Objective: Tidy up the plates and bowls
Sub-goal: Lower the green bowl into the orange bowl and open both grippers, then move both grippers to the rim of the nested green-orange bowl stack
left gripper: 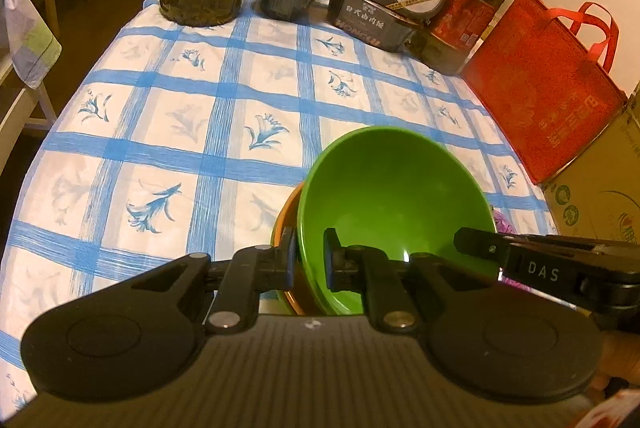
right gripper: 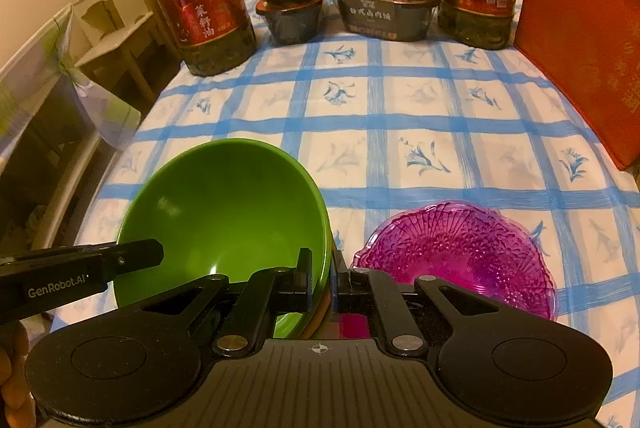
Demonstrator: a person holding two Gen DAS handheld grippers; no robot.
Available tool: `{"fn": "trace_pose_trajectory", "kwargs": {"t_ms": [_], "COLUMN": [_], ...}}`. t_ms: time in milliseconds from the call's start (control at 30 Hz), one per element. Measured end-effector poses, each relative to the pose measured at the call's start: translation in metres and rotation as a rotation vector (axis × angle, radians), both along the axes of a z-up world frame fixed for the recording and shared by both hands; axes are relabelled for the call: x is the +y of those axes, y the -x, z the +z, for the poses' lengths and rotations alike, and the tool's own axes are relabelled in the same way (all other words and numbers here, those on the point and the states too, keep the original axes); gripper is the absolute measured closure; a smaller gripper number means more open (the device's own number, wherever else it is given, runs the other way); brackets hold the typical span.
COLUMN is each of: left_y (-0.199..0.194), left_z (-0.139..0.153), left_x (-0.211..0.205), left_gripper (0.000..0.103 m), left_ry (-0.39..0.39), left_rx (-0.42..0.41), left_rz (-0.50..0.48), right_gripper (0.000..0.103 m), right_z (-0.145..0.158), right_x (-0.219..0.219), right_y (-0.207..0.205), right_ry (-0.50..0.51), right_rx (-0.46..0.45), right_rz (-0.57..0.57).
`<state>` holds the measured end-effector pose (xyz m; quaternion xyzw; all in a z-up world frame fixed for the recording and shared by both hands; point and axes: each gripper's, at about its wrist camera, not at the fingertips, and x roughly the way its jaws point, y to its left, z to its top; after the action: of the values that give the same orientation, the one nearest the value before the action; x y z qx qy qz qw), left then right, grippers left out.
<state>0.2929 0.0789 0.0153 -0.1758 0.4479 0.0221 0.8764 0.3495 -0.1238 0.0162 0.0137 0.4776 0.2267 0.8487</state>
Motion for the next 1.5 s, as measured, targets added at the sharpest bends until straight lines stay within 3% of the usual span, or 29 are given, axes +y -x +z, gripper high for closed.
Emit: {"fn": "trace_pose_trajectory", "kwargs": {"t_ms": [300, 433, 533, 600, 967, 1500], "left_y": [0.000, 0.001, 0.007, 0.014, 0.068, 0.133], "left_z": [-0.005, -0.002, 0.005, 0.010, 0.015, -0.010], "left_x": [0.000, 0.003, 0.005, 0.005, -0.003, -0.016], "left_gripper": [0.091, 0.081, 0.077, 0.067, 0.042, 0.038], "left_ry": [-0.004, -0.003, -0.013, -0.009, -0.011, -0.037], "left_rx": [0.008, -0.010, -0.032, -0.044, -0.076, -0.066], "left_rz": [0.008, 0.029, 0.038, 0.048, 0.119, 0.147], "right_gripper": [0.095, 0.091, 0.080, 0.071, 0.051, 0.045], "right_z": [-0.004, -0.006, -0.002, 0.003, 0.003, -0.018], "right_x": [0.003, -0.003, -0.012, -0.021, -0.060, -0.070], "right_y": [0.001, -0.002, 0.001, 0.006, 0.061, 0.136], "right_ry": [0.010, -0.023, -0.058, -0.086, -0.179, -0.163], "right_rx": [-0.008, -0.002, -0.011, -0.016, 0.038, 0.075], "right_rz": [0.007, 0.000, -0.020, -0.039, -0.140, -0.217]}}
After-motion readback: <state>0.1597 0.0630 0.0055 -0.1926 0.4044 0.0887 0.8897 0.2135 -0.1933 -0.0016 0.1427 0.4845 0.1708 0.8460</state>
